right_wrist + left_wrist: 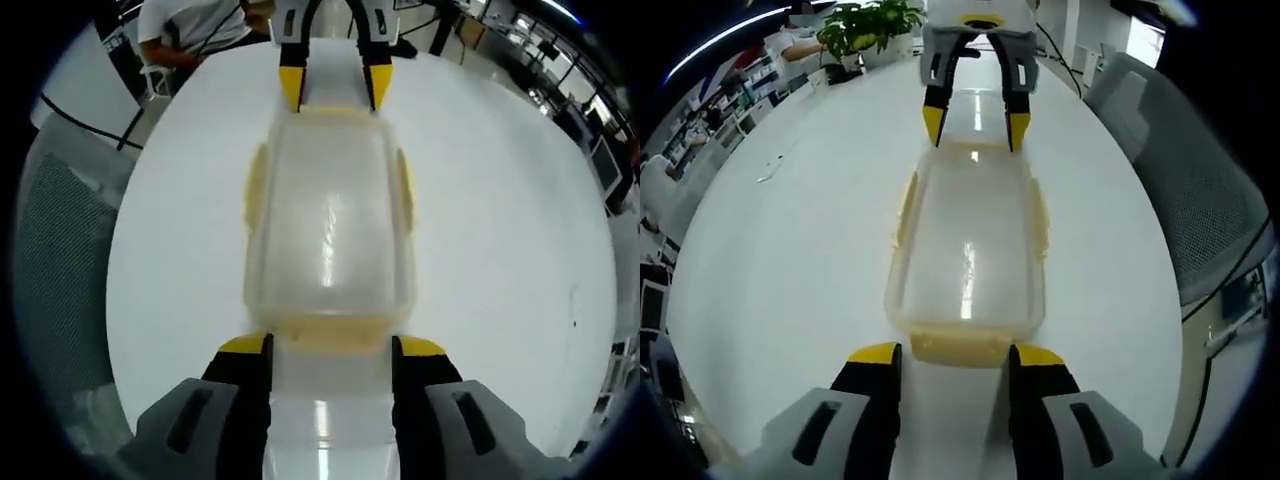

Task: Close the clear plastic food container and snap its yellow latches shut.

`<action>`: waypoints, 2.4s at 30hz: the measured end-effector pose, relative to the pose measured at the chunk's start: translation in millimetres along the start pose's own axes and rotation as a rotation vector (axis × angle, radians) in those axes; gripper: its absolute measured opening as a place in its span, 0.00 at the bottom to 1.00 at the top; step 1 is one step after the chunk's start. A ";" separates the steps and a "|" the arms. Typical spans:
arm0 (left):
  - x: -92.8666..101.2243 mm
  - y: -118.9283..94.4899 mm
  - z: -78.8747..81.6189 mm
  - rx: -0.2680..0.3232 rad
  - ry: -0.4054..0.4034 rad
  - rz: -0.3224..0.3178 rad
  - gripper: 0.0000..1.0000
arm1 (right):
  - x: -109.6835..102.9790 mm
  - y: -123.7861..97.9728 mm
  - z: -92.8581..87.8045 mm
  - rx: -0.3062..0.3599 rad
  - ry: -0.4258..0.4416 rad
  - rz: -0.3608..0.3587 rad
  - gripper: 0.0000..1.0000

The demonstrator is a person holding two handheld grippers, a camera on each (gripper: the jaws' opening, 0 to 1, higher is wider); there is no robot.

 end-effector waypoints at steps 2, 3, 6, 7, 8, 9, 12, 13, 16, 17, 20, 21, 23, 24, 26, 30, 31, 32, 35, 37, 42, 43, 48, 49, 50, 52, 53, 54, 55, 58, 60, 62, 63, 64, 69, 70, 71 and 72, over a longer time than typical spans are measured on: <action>1.4 2.0 -0.2 -0.003 0.009 -0.014 0.34 | -0.4 1.0 0.1 -0.005 0.017 0.010 0.42; 1.5 2.4 -0.4 -0.004 0.009 -0.014 0.34 | -0.1 1.3 2.7 0.009 0.030 0.009 0.42; 1.4 4.5 -0.6 -0.008 0.012 -0.022 0.34 | 0.3 1.4 2.0 0.001 0.025 0.017 0.42; 1.3 5.6 -1.0 -0.010 0.007 -0.026 0.34 | 0.2 1.6 2.0 0.001 0.028 0.021 0.42; 1.3 5.5 -0.4 -0.006 0.003 -0.030 0.35 | 0.5 1.8 2.1 0.000 0.030 0.020 0.42; 1.7 5.1 -0.5 -0.007 0.004 -0.036 0.35 | 0.4 1.9 2.1 -0.002 0.027 0.021 0.42; 0.8 5.6 -0.2 -0.002 0.009 -0.048 0.34 | 0.3 2.0 2.5 -0.003 0.016 0.024 0.42; 0.7 5.7 0.0 0.000 0.014 -0.052 0.34 | 0.1 1.8 2.6 -0.004 0.014 0.024 0.42; 0.9 5.8 0.6 0.000 0.024 -0.056 0.34 | -1.3 2.0 3.3 -0.008 0.005 0.026 0.40; 0.9 5.8 0.8 0.000 0.023 -0.055 0.34 | -1.4 1.9 3.5 -0.009 -0.002 0.026 0.39; 1.6 5.6 1.1 0.000 0.021 -0.050 0.34 | -1.2 2.1 3.5 -0.007 -0.002 0.026 0.38; 1.7 5.6 1.2 0.000 0.021 -0.049 0.34 | -1.3 2.1 3.6 -0.007 -0.001 0.026 0.38; 1.8 5.5 1.1 -0.003 0.016 -0.046 0.33 | -1.3 2.1 3.8 -0.007 0.000 0.026 0.38; 1.8 5.5 1.1 -0.004 0.018 -0.045 0.33 | -1.3 2.1 3.9 -0.007 0.000 0.026 0.37; 1.7 5.5 0.9 -0.008 0.014 -0.042 0.33 | -1.2 2.0 4.0 -0.006 0.002 0.026 0.37; 2.7 5.3 1.4 -0.010 0.003 -0.043 0.33 | -1.6 2.1 4.6 -0.006 0.004 0.027 0.36; 3.4 5.4 1.2 -0.010 0.005 -0.044 0.33 | -1.9 2.1 4.6 -0.007 0.004 0.028 0.36; 3.6 5.3 1.1 -0.011 0.005 -0.045 0.33 | -2.3 2.2 4.9 -0.007 0.006 0.030 0.36; 4.8 4.8 1.1 -0.013 0.006 -0.049 0.32 | -4.5 1.6 5.2 -0.004 0.012 0.041 0.36; 5.8 4.4 1.2 -0.014 0.005 -0.053 0.32 | -5.8 1.5 5.3 -0.003 0.013 0.046 0.35; 8.5 2.2 1.3 -0.024 0.003 -0.057 0.32 | -8.1 0.0 6.6 0.003 0.010 0.049 0.35; 9.0 1.7 1.3 -0.026 0.004 -0.057 0.32 | -8.3 -0.8 6.9 0.006 0.010 0.051 0.35; 12.2 -3.6 2.2 -0.039 0.002 -0.058 0.32 | -11.3 -6.7 9.3 0.023 0.014 0.066 0.35; 12.3 -4.8 2.6 -0.039 0.002 -0.057 0.32 | -12.0 -7.7 9.6 0.024 0.013 0.067 0.35; 12.3 -6.2 3.2 -0.040 0.002 -0.055 0.32 | -12.6 -9.1 10.0 0.027 0.013 0.066 0.35; 13.1 -10.1 5.0 -0.042 0.004 -0.051 0.32 | -13.5 -11.8 11.1 0.033 0.014 0.067 0.35; 13.7 -12.1 6.0 -0.047 0.007 -0.049 0.32 | -14.0 -13.5 11.6 0.036 0.014 0.068 0.35; 13.8 -13.2 6.2 -0.049 0.009 -0.049 0.32 | -14.5 -15.0 12.1 0.039 0.013 0.069 0.35; 13.9 -14.3 6.6 -0.052 0.009 -0.048 0.32 | -14.7 -16.5 12.6 0.042 0.012 0.067 0.35; 14.0 -20.1 9.3 -0.059 0.011 -0.041 0.32 | -15.1 -22.9 14.1 0.052 0.008 0.063 0.35; 14.1 -23.8 11.9 -0.063 0.014 -0.036 0.32 | -15.8 -27.5 14.6 0.058 0.007 0.063 0.35; 14.4 -27.0 14.2 -0.066 0.018 -0.032 0.32 | -16.5 -32.0 15.1 0.062 0.007 0.063 0.35; 14.5 -27.9 14.9 -0.068 0.018 -0.030 0.32 | -16.5 -33.5 15.3 0.065 0.006 0.063 0.35; 15.1 -29.3 16.5 -0.072 0.022 -0.028 0.32 | -16.7 -35.1 15.5 0.067 0.007 0.064 0.35; 15.6 -34.6 23.1 -0.076 0.027 -0.026 0.32 | -19.0 -44.9 13.8 0.070 0.004 0.063 0.35; 15.8 -35.8 24.8 -0.074 0.028 -0.026 0.32 | -19.5 -47.1 12.7 0.069 0.004 0.064 0.35; 15.8 -37.5 26.9 -0.074 0.030 -0.023 0.32 | -19.6 -48.5 12.2 0.070 0.003 0.063 0.35; 16.0 -38.5 28.3 -0.074 0.031 -0.023 0.32 | -19.8 -50.5 11.7 0.071 0.003 0.063 0.35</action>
Point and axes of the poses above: the point that each gripper's makers call its tool centre point, and the gripper's own axes: y roughly forward along the fingers, x roughly to its right, z roughly out of its top, the point moved 2 cm from there along -y, roughly backward along the fingers, and after that the axes turned 7 degrees about y, right-handed, at the moved point
